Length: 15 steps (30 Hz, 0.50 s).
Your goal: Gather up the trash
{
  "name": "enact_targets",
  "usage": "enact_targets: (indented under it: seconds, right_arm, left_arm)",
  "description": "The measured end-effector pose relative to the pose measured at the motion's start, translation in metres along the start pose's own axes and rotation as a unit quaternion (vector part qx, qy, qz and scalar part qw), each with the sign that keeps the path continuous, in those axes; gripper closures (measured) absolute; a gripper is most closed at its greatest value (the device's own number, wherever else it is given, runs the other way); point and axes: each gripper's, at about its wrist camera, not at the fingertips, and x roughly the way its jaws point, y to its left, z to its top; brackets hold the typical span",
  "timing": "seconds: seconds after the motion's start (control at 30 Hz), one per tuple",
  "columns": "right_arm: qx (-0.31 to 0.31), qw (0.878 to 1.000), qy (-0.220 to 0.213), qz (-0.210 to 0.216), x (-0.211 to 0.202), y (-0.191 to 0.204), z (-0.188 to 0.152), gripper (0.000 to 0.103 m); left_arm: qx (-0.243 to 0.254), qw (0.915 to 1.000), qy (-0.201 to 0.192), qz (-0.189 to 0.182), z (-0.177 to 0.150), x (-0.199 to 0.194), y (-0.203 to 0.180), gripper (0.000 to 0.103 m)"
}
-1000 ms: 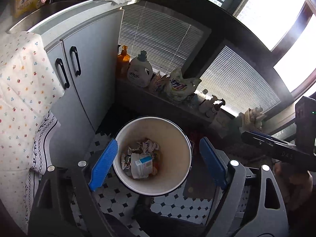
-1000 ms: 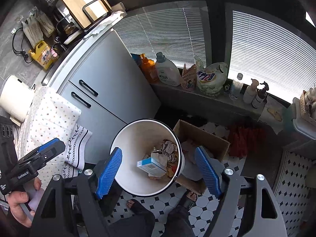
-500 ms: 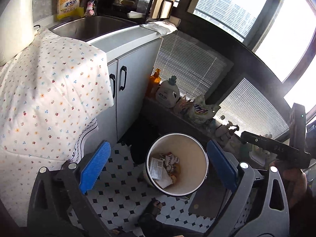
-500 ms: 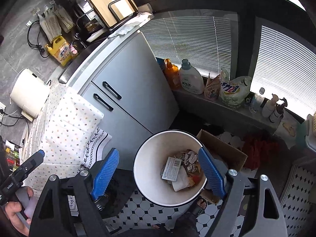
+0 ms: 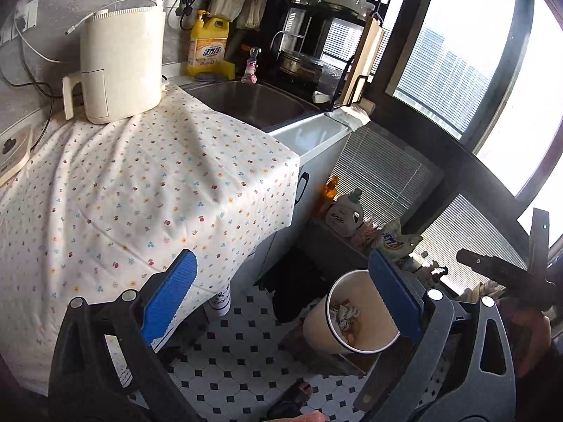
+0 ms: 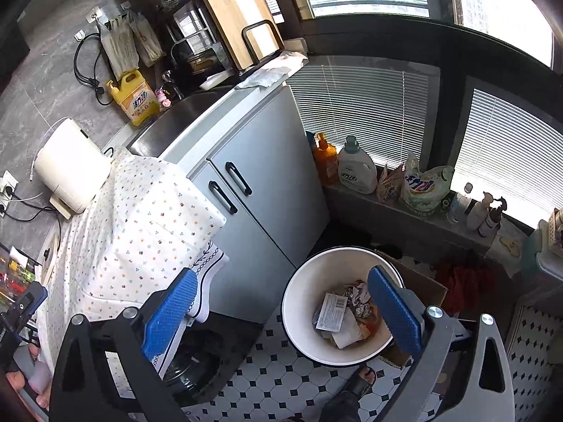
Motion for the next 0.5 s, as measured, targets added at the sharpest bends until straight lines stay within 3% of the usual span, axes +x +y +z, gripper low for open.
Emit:
enact_targets:
  seconds: [0.5]
  right_arm:
    - [-0.061,0.997,-0.032,0.039,-0.074,0.102,-0.048,0.008]
  left_arm:
    - [-0.009,0.9972,-0.060,0.044,-0.026,-0.121,0.071,0.006]
